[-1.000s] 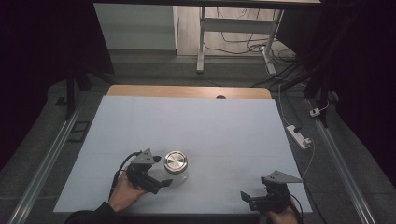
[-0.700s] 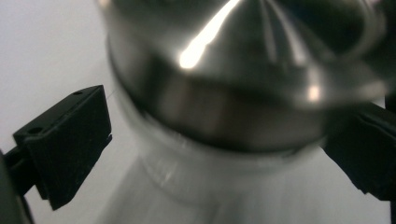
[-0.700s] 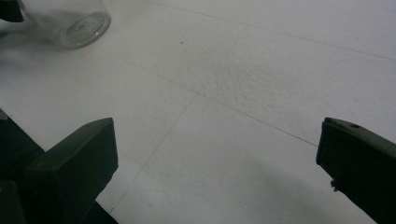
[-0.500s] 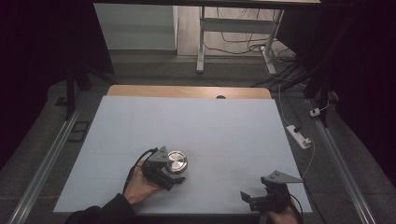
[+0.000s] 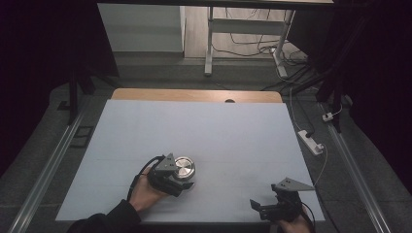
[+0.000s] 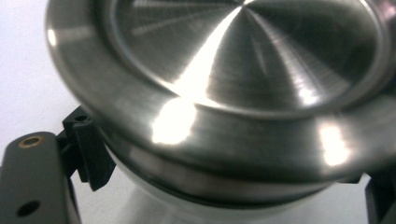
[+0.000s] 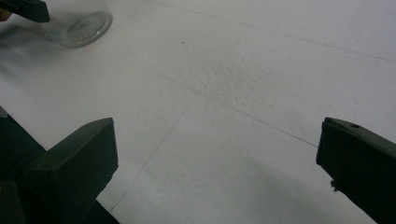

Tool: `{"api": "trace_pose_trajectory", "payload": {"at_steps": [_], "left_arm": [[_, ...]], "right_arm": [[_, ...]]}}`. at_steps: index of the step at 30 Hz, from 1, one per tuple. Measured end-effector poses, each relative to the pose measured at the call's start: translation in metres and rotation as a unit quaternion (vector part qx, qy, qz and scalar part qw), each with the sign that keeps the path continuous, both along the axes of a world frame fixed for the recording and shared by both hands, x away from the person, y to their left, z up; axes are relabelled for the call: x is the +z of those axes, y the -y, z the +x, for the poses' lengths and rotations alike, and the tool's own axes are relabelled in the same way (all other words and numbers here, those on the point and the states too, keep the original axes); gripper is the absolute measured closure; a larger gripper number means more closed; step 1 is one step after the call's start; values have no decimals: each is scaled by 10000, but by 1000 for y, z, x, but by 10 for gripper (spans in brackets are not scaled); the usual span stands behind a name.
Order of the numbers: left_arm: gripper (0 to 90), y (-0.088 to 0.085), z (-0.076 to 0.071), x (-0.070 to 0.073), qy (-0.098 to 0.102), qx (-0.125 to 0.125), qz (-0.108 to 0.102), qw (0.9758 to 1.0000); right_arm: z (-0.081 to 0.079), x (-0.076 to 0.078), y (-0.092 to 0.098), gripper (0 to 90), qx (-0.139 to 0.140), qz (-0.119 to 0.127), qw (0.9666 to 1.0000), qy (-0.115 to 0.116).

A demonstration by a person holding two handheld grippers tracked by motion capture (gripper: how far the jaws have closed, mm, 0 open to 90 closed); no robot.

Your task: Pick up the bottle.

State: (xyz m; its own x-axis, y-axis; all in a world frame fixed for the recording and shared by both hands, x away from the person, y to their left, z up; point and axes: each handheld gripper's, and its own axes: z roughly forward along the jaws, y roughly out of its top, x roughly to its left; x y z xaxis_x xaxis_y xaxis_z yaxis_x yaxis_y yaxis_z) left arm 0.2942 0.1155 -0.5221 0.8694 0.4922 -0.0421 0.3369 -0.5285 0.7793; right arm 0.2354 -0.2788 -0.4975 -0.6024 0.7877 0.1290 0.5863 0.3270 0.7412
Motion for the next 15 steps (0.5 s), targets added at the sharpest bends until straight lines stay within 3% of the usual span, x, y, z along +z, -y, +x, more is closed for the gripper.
{"api": "trace_pose_trajectory", "payload": {"at_steps": [7, 15], "left_arm": [[152, -1, 0, 4, -4, 128, 52, 9999], [152, -6, -1, 19, 83, 91, -111, 9999]], "right_arm": [[0, 0, 0, 0, 12, -2, 10000, 10], [0, 0, 0, 0, 1, 6, 10000, -7]]}}
